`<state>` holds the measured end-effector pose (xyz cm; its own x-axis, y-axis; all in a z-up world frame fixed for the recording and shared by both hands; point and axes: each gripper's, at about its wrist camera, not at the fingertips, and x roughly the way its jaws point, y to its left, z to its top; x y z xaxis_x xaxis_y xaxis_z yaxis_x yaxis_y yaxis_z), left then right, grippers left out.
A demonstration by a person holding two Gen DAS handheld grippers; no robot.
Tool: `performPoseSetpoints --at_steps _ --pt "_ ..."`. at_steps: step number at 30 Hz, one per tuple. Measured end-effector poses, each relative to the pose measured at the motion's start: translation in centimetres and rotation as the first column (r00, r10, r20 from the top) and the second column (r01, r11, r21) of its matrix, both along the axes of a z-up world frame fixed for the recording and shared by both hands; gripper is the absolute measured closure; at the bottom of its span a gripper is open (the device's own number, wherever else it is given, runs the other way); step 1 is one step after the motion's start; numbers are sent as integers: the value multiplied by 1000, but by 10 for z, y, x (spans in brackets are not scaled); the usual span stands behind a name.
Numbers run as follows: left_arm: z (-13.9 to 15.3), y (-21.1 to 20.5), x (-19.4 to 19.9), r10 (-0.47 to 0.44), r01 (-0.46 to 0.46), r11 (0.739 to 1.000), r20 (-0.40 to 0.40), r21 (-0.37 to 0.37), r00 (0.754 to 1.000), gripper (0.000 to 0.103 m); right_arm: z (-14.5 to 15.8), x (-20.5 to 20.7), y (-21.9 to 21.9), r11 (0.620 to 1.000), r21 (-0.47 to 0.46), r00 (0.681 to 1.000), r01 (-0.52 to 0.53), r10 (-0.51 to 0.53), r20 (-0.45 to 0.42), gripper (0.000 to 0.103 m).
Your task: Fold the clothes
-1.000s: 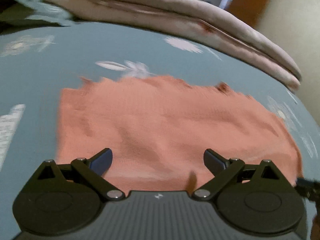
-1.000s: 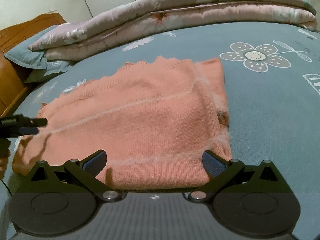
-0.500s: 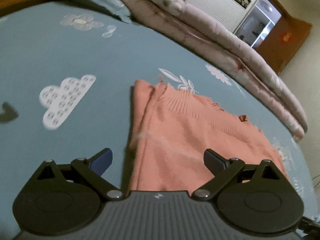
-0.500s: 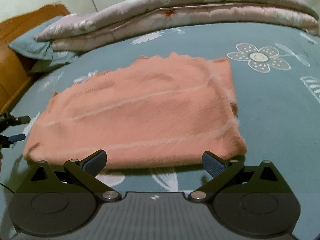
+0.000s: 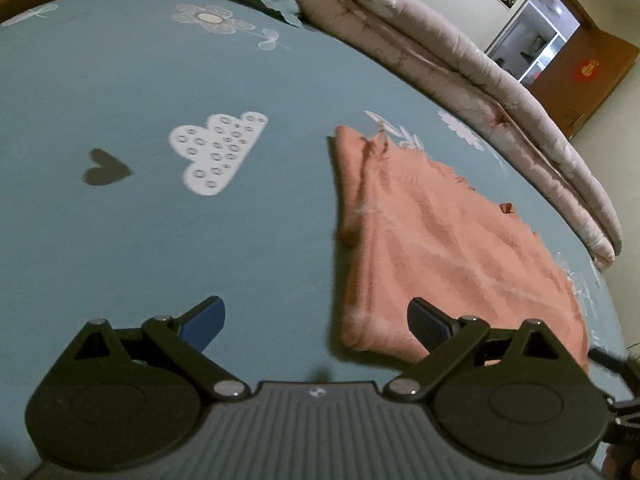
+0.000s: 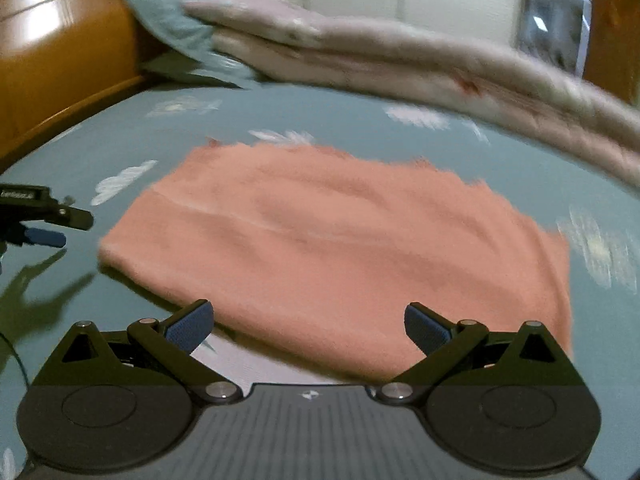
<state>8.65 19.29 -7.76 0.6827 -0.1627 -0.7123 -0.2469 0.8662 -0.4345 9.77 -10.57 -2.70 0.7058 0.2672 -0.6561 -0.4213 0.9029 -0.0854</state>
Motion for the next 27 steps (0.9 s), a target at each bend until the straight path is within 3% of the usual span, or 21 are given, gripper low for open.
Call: performPoseSetpoints --at_steps 5,10,14,20,23,27 --pt "3 22 -20 1 -1 1000 -3 4 1000 6 -7 -4 75 961 -216 975 -170 195 102 2" --pt "4 42 -36 -28 28 1000 7 3 1000 6 -26 -10 144 843 -461 917 -275 374 138 9" --pt "2 58 -42 -41 41 999 18 -24 999 6 -39 -7 180 768 -538 880 -348 465 95 15" --pt "-5 75 -51 -39 46 991 55 -129 998 6 -68 -4 209 616 -695 833 -370 551 46 19" --pt "-9 81 -53 -40 54 979 74 -196 996 6 -76 -2 217 566 -746 824 -350 565 41 20" --pt "-11 86 -52 -32 52 973 93 -227 995 6 -85 -2 226 521 -792 816 -318 576 51 21"
